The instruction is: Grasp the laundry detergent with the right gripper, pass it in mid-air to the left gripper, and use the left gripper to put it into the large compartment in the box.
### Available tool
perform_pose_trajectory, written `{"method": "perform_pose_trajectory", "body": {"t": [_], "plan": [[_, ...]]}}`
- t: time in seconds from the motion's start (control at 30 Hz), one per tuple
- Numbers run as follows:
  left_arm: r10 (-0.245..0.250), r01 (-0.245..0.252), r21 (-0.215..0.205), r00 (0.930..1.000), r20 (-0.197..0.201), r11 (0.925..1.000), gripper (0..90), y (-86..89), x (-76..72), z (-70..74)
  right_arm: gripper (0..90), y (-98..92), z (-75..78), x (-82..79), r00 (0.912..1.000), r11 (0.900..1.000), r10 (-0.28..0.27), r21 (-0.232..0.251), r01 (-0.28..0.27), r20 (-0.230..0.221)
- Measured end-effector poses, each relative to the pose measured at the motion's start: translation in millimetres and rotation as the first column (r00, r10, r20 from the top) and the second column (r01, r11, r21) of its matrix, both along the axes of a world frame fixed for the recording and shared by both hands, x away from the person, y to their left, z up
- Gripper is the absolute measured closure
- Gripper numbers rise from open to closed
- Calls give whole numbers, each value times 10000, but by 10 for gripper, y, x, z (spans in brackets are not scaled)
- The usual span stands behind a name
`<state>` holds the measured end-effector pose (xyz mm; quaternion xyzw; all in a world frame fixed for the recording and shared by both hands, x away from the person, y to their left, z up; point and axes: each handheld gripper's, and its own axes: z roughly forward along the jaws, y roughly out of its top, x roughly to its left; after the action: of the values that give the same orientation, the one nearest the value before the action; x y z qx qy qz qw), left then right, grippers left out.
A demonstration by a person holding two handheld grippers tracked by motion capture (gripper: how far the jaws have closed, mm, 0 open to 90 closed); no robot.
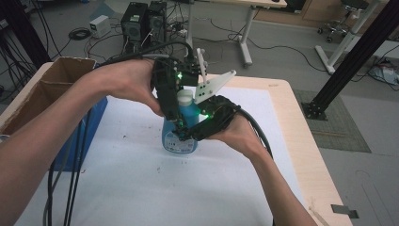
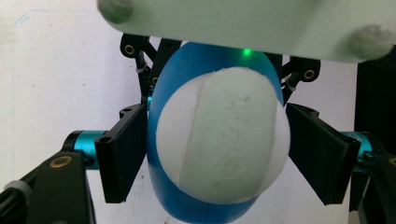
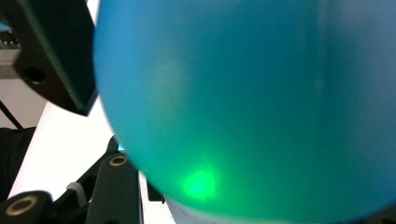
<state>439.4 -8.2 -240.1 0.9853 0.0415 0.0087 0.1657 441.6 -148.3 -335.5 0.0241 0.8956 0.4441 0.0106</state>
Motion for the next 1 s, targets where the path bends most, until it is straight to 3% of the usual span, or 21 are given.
{"method": "perform_pose_trajectory", "body": {"t": [1.0], "plan": [[-87,88,213,10000,-29,9997,326,-12,-11,-18,462,28,-18,-24,9999,9999,104,-19,-104,-111]]}}
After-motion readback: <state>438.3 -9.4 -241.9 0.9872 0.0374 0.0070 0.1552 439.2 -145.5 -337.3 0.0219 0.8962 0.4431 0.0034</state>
